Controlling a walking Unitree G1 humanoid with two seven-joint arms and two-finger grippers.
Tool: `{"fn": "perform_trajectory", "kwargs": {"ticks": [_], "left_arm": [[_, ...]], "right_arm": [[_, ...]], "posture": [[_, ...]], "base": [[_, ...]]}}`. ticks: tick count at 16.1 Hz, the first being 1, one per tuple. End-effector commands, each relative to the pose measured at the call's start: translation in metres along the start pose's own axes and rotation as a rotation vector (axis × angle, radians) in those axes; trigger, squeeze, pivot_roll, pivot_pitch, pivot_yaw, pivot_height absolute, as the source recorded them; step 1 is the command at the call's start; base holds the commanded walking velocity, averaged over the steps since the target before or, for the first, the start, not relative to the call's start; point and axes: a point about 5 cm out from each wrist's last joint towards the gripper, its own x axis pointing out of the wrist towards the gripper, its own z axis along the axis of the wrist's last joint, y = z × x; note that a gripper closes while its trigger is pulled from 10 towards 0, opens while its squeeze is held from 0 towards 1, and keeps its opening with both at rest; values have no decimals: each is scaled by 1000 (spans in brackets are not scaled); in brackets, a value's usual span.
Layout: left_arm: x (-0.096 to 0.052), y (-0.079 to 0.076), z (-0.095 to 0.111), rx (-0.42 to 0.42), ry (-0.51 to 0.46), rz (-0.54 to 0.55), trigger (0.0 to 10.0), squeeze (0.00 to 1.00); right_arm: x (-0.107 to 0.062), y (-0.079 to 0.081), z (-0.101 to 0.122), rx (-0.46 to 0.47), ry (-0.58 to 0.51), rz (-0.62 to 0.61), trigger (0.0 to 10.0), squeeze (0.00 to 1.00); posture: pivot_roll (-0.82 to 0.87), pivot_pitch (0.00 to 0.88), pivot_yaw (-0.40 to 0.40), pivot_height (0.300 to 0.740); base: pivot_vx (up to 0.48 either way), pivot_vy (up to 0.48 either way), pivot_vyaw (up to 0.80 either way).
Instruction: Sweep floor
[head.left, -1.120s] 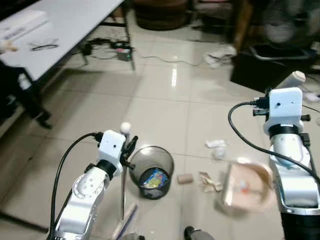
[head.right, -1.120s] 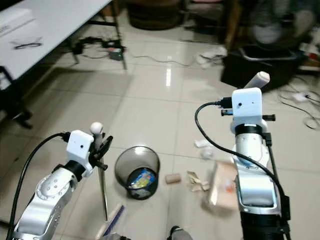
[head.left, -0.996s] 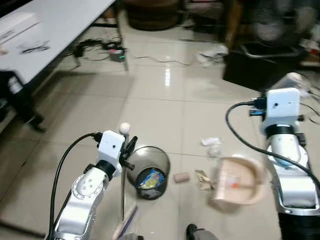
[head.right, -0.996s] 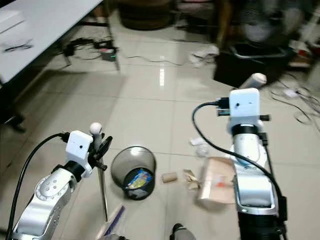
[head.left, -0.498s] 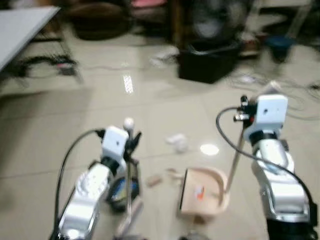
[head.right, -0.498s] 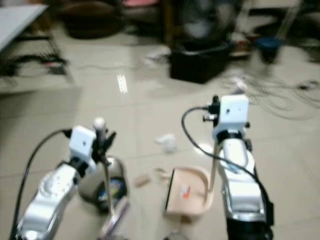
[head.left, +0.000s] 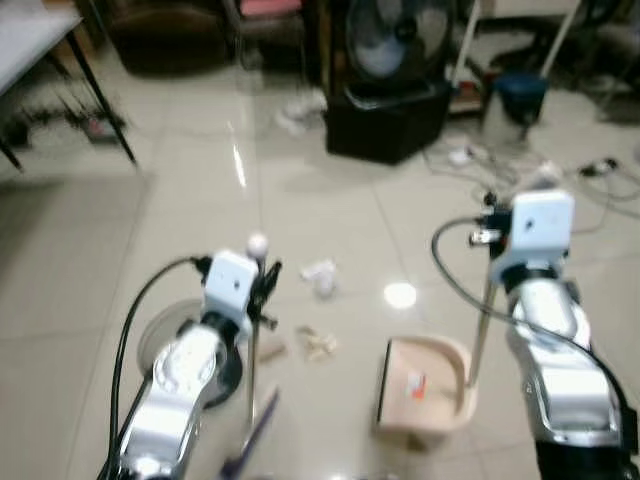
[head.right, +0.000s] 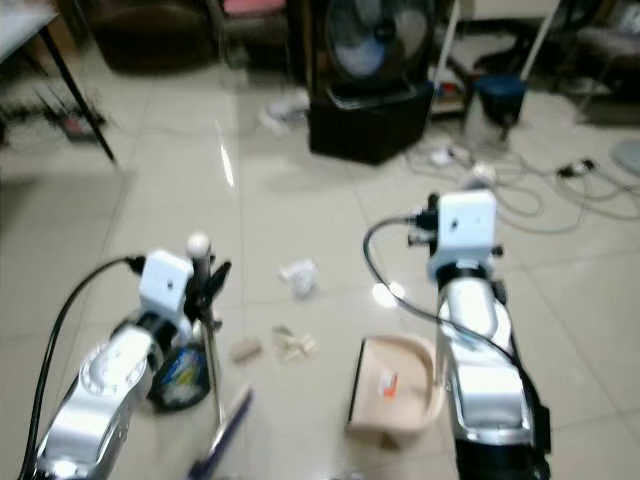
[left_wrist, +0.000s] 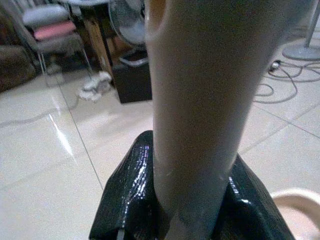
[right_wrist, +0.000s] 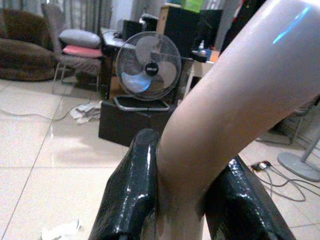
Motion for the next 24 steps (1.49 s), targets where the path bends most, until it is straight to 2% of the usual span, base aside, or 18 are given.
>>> {"fn": "perform_trajectory", "kwargs": {"ticks": [1, 5, 7, 10, 13, 16, 19, 21, 24], "left_arm": [[2, 4, 8, 28, -31, 15, 10000, 0], [5, 4, 12, 40, -49, 31, 10000, 0], [8, 8, 16, 28, -72, 73, 10000, 0], [12, 13, 28, 57, -141, 132, 10000, 0], [18, 13, 42, 43, -223, 143, 10000, 0], [21, 8, 45, 48, -228, 124, 10000, 0], [22, 8, 43, 56, -221, 136, 10000, 0], [21, 10, 40, 54, -208, 161, 10000, 0], [20, 13, 38, 48, -196, 185, 10000, 0]], "right_arm": [[0, 1, 8, 15, -42, 6, 10000, 0], [-1, 0, 6, 18, -33, 3, 10000, 0], [-1, 0, 5, 28, -23, 0, 10000, 0], [-2, 1, 3, 46, -12, -5, 10000, 0], [-2, 1, 2, 84, -1, -12, 10000, 0], [-2, 2, 0, 86, 7, -15, 10000, 0], [-2, -1, -4, 53, 19, -57, 10000, 0], [-2, -2, -3, 65, 8, -51, 10000, 0], [-1, 0, -2, 28, -3, -17, 10000, 0]], "posture": [[-35, 56, 58, 740], [-38, 57, 59, 740], [-39, 57, 58, 740], [-39, 57, 56, 740], [-39, 55, 57, 740], [-40, 57, 61, 740], [-37, 60, 63, 740], [-38, 60, 64, 740], [-34, 63, 58, 740]], "base": [[0, -480, 0], [0, -480, 0], [0, 0, 0], [0, 0, 0], [115, 0, -154], [406, 0, -569], [428, 0, 0], [433, 0, 0], [431, 0, 237]]}}
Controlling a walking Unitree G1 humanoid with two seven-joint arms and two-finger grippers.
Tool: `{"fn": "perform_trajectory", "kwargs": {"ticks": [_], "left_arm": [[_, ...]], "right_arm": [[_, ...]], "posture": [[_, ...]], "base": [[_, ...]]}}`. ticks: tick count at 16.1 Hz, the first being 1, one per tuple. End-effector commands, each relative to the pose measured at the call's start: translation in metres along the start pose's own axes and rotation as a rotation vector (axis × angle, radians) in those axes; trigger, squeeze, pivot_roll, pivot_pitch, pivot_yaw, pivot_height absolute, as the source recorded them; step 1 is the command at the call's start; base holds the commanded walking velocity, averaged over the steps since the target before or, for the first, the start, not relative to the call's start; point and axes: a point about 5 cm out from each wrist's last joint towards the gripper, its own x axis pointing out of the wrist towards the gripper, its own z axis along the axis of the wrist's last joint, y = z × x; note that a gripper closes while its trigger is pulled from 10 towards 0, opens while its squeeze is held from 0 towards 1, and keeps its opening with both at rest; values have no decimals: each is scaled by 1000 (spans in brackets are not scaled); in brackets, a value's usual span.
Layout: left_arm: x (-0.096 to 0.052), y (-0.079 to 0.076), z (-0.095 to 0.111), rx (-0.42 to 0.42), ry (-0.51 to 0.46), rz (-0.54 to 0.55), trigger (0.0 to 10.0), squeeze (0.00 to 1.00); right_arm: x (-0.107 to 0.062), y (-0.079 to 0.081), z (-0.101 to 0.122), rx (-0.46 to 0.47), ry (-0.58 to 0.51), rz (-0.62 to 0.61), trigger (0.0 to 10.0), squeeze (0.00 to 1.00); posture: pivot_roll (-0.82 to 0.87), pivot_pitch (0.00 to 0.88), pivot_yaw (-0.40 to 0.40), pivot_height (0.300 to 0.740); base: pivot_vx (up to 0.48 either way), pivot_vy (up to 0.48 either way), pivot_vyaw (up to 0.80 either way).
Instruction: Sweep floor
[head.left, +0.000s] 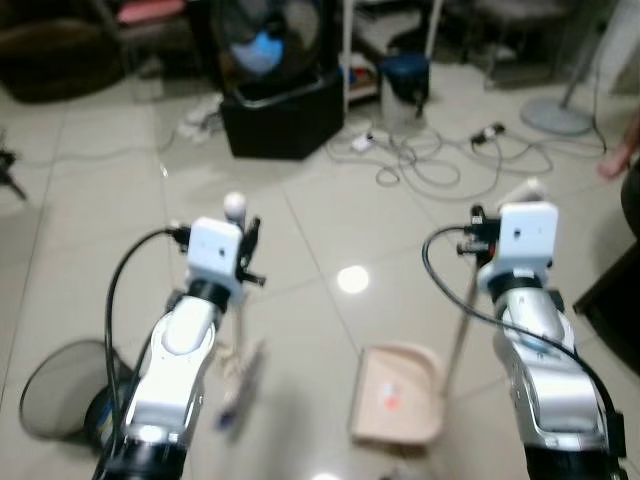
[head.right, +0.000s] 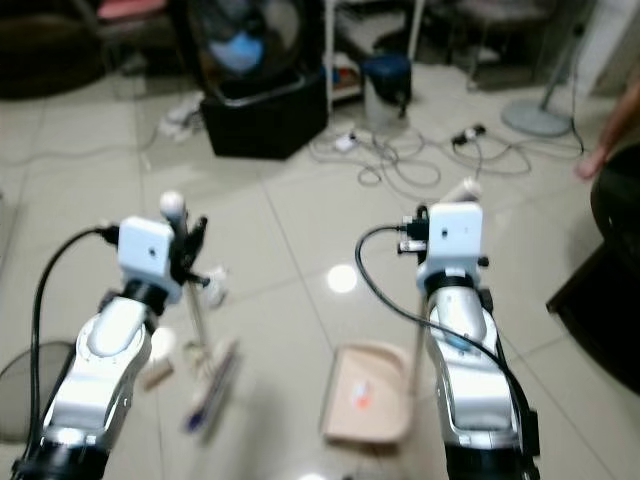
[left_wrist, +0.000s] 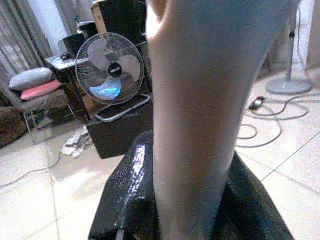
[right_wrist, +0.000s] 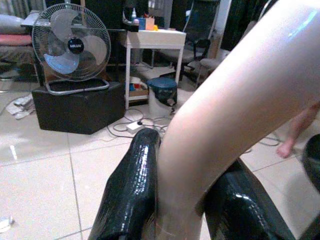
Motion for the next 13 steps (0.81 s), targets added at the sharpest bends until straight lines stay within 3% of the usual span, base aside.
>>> {"fn": "perform_trajectory", "kwargs": {"ticks": [1, 4, 13], "left_arm": [[2, -3, 7, -7, -31, -3, 10000, 0], [2, -2, 6, -6, -28, 3, 10000, 0], [4, 0, 3, -1, -20, 11, 10000, 0]], "right_arm": [[2, -5, 9, -39, -47, -14, 10000, 0], [3, -3, 9, -38, -50, -14, 10000, 0], [4, -2, 12, 5, -85, -17, 10000, 0]], "posture": [[-31, 62, 56, 740], [-30, 63, 57, 740], [-30, 64, 61, 740]], "base": [[435, 0, 800], [433, 0, 800], [430, 0, 0]]}}
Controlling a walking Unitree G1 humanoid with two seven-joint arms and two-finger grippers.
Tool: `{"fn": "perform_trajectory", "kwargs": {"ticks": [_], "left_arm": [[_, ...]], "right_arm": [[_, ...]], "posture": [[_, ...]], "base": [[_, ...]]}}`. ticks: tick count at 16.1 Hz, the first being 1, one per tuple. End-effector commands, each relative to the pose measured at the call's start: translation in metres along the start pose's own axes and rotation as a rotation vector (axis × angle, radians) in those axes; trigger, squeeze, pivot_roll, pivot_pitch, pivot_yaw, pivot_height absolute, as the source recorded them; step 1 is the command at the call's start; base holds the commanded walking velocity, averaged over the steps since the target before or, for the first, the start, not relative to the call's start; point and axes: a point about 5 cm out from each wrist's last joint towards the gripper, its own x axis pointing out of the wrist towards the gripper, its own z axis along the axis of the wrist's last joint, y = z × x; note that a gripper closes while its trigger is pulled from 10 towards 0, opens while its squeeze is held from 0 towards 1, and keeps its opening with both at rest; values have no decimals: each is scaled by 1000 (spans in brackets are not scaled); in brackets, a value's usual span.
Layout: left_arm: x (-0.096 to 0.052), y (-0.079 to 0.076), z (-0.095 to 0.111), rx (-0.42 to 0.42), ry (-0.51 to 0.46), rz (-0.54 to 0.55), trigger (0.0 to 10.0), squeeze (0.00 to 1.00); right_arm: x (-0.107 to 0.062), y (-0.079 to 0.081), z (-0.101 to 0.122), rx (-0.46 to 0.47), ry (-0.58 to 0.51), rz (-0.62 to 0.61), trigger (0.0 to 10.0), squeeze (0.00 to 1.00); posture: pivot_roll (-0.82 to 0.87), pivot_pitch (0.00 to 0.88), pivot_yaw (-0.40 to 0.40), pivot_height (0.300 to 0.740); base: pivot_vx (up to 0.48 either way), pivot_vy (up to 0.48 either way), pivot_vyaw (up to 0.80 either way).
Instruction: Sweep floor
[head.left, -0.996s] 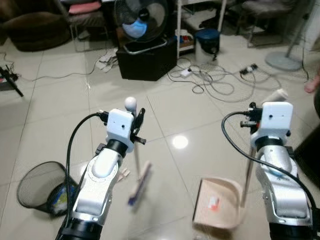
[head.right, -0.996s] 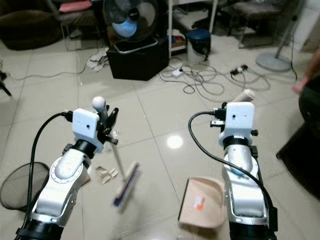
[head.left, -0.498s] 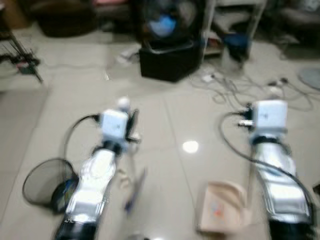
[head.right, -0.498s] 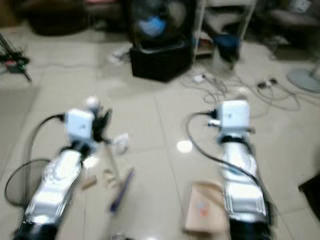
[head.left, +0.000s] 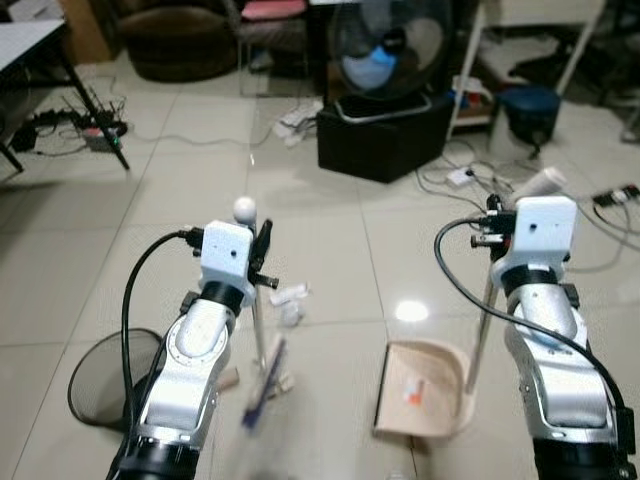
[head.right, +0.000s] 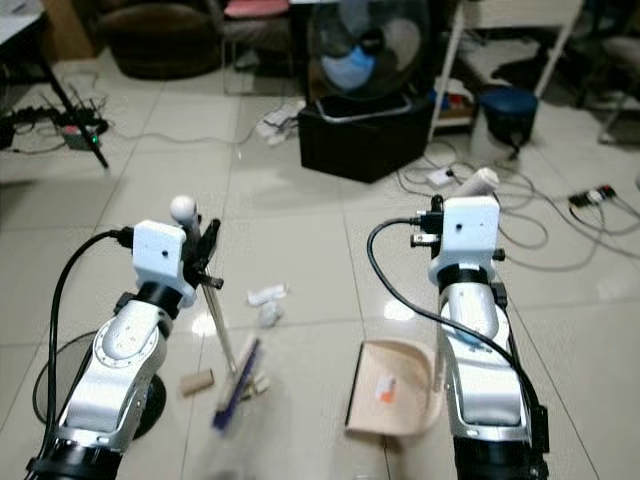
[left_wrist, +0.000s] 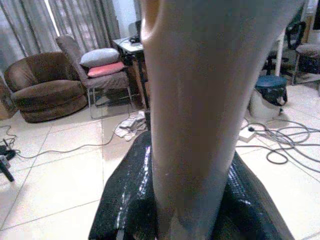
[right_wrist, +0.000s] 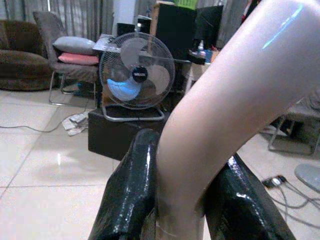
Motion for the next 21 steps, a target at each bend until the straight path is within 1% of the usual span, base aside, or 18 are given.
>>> {"fn": "perform_trajectory", "kwargs": {"ticks": [1, 5, 7, 11, 12, 15, 18, 19, 21], "left_arm": [[2, 10, 5, 43, -22, 24, 10000, 0], [2, 9, 4, 42, -20, 19, 10000, 0], [2, 9, 4, 43, -19, 19, 10000, 0], [1, 7, 4, 45, -15, 8, 10000, 0], [2, 4, 2, 39, -3, -10, 10000, 0], [7, -6, 0, 12, 0, -60, 10000, 0], [12, -8, -1, -23, -9, -46, 10000, 0], [15, -9, -1, -24, -13, -40, 10000, 0], [18, -11, -2, -37, -22, -28, 10000, 0]], "right_arm": [[0, 7, 7, 36, -40, 21, 10000, 0], [0, 6, 6, 36, -43, 25, 10000, 0], [1, 11, 6, -9, -45, 77, 10000, 0], [-1, 13, 3, 14, -33, 66, 10000, 0], [-3, 12, -1, 38, -23, 48, 10000, 0], [-4, 12, -7, 7, -24, 54, 10000, 0], [-4, 16, -12, 3, -27, 86, 10000, 0], [-3, 17, -15, 8, -24, 93, 10000, 0], [-1, 17, -24, -9, -12, 93, 10000, 0]], "posture": [[-30, 65, 62, 740], [-29, 69, 63, 740], [-27, 71, 64, 740], [-24, 74, 69, 740], [-24, 77, 72, 740], [-24, 82, 79, 740], [-21, 94, 82, 740], [-21, 100, 83, 740], [-17, 122, 88, 740]], "base": [[431, 0, 0], [430, 0, 0], [431, 0, 0], [431, 0, 764], [394, 0, 0], [0, 0, 0], [0, 0, 0], [0, 0, 0], [0, 0, 0]]}}
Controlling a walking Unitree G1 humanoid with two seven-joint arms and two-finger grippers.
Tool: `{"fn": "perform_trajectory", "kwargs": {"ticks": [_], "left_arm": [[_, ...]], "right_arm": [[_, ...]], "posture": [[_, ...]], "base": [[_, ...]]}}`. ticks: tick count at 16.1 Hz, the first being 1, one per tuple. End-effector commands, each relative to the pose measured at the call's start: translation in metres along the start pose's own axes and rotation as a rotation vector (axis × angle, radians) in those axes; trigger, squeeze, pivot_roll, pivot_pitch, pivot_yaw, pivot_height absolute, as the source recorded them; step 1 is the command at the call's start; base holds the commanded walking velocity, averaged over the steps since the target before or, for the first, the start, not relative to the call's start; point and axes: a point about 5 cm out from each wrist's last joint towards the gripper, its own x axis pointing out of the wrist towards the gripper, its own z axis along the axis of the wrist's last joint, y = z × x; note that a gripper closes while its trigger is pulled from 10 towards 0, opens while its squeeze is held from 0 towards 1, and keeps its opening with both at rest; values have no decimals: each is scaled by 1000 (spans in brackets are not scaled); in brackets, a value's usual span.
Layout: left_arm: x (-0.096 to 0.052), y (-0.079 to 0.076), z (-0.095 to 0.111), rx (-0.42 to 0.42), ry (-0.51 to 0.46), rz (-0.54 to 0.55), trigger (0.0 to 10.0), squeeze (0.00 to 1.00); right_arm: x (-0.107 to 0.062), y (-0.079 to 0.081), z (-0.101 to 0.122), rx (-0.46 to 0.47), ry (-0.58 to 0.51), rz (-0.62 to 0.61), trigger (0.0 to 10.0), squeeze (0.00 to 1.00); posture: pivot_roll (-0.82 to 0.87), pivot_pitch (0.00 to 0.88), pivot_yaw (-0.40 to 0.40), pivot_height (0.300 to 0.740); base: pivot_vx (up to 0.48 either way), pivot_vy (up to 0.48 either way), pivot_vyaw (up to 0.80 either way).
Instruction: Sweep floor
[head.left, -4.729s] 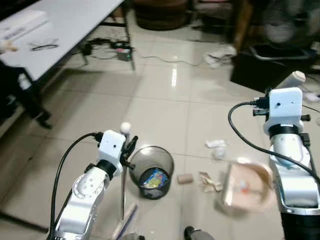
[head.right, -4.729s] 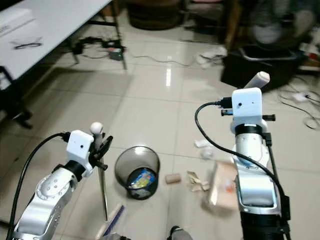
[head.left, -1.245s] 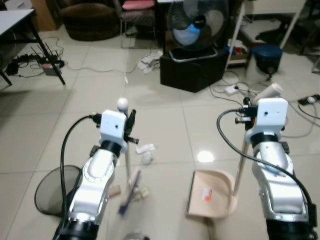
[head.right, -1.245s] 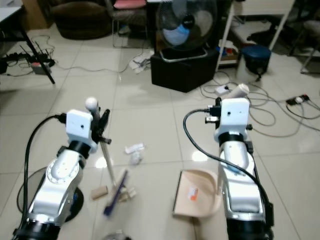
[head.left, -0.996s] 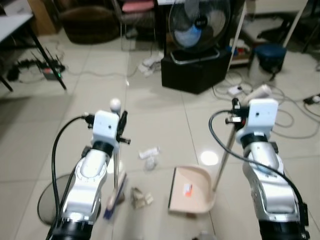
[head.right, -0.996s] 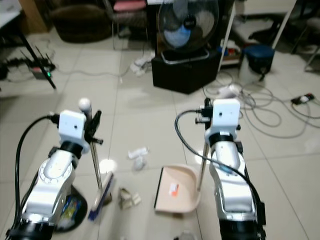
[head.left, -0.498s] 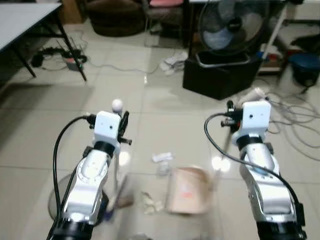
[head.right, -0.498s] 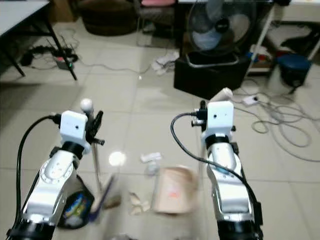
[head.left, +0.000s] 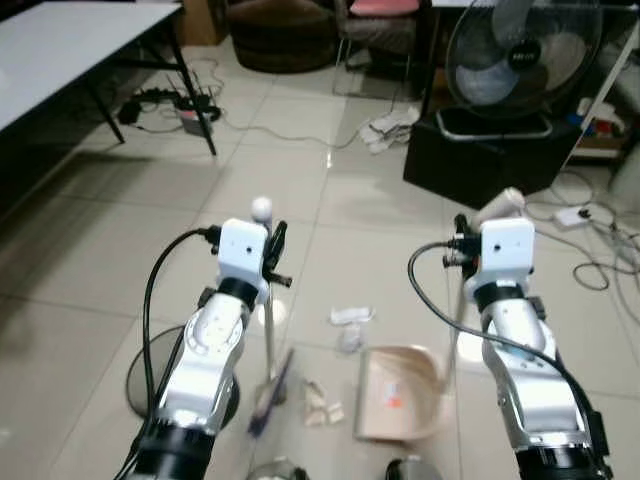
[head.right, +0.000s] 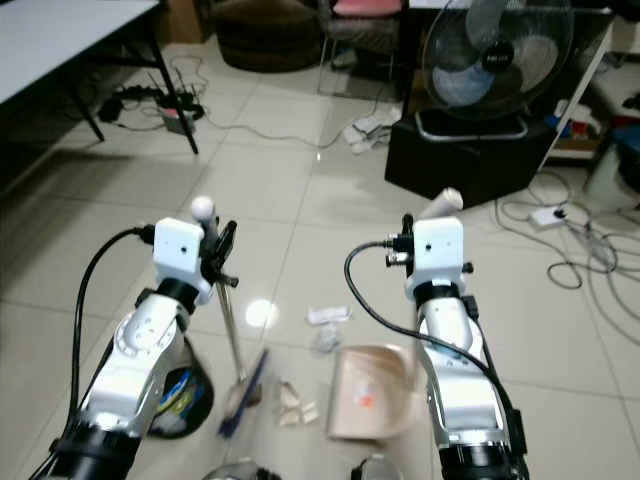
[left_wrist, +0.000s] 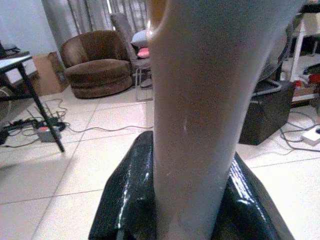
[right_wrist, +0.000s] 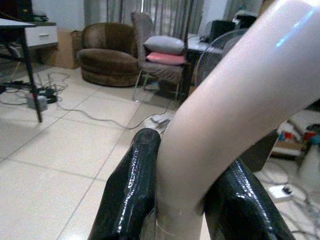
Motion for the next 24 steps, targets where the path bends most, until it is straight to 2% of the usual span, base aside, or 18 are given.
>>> {"fn": "perform_trajectory", "kwargs": {"ticks": [1, 4, 7, 9, 13, 15, 17, 19, 21, 24], "left_arm": [[5, 0, 8, 9, -52, 10, 10000, 0], [6, -3, 4, 14, -77, 19, 10000, 0], [8, 0, 0, 24, -110, 128, 10000, 0], [8, 0, -2, 74, -132, 171, 10000, 0], [11, -2, -8, 103, -139, 209, 10000, 0], [11, -4, -8, 92, -147, 219, 10000, 0], [10, -8, -8, 81, -162, 204, 10000, 0], [10, -15, -2, 22, -174, 174, 10000, 0], [7, -22, 7, 18, -213, 124, 10000, 0], [8, -20, 17, 23, -250, 130, 10000, 0]], "right_arm": [[5, -3, 3, -34, -40, -5, 10000, 0], [10, -2, 0, -63, -74, -17, 10000, 0], [18, 6, 3, -97, -155, 39, 10000, 0], [23, 11, 3, -119, -193, 77, 10000, 0], [29, 21, -10, -158, -208, 113, 10000, 0], [33, 24, -7, -147, -224, 95, 10000, 0], [35, 24, -2, -125, -251, 65, 10000, 0], [33, 22, 5, -104, -276, 41, 10000, 0], [24, 17, 10, -82, -298, 12, 10000, 0], [12, 9, 19, -43, -324, -24, 10000, 0]], "posture": [[-15, 152, 98, 740], [-18, 208, 109, 740], [-26, 267, 102, 740], [-32, 316, 77, 740], [0, 372, 62, 740], [-7, 400, 71, 740], [-14, 400, 75, 740], [-25, 391, 75, 740], [-32, 360, 61, 740], [-38, 313, 58, 740]], "base": [[0, 0, 0], [0, 0, 0], [0, 0, 0], [0, 0, 0], [0, 0, 0], [0, 0, 0], [0, 0, 0], [0, 0, 0], [0, 0, 0], [0, 0, 0]]}}
